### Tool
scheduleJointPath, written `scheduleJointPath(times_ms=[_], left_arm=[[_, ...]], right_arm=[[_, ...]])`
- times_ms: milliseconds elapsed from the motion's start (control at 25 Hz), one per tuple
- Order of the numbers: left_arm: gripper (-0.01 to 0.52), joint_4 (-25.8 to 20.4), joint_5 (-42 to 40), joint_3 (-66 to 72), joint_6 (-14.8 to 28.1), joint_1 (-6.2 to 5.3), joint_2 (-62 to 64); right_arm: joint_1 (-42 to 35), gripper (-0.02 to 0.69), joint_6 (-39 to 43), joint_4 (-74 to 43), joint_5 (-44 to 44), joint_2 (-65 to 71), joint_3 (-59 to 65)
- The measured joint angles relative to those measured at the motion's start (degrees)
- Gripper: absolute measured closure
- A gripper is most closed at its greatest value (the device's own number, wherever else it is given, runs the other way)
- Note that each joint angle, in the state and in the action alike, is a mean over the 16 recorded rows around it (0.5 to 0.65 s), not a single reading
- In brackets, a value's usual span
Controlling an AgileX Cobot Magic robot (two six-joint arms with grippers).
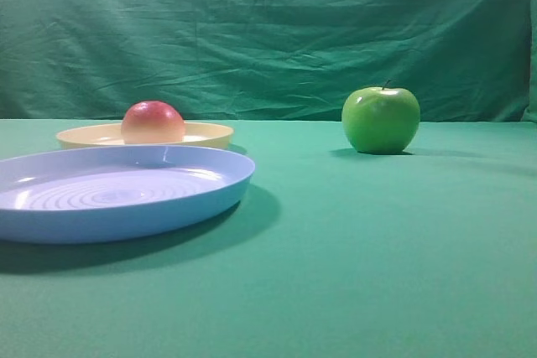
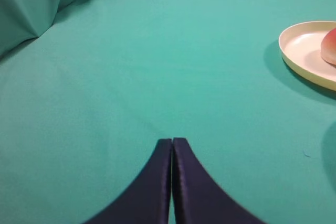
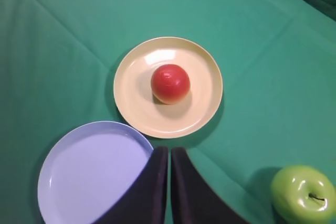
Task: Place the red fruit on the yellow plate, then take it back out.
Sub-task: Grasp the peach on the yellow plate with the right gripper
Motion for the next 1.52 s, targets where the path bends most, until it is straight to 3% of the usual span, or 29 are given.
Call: scheduleJointPath(times_ms=[960,1240,1520], left_arm=[[0.514,0.0,0.0,0.0,0.0,0.0,0.0],[0.514,0.0,0.0,0.0,0.0,0.0,0.0],[0.514,0.0,0.0,0.0,0.0,0.0,0.0]], right_arm=[[-1.23,0.665,14.95,-16.36,4.59,-30.43,22.01],[-6.44,0.665,15.79,-16.89,-1.23,-39.7,31.39],[-15.34,0.665,15.86,-15.01,-13.36,-50.24,44.73]])
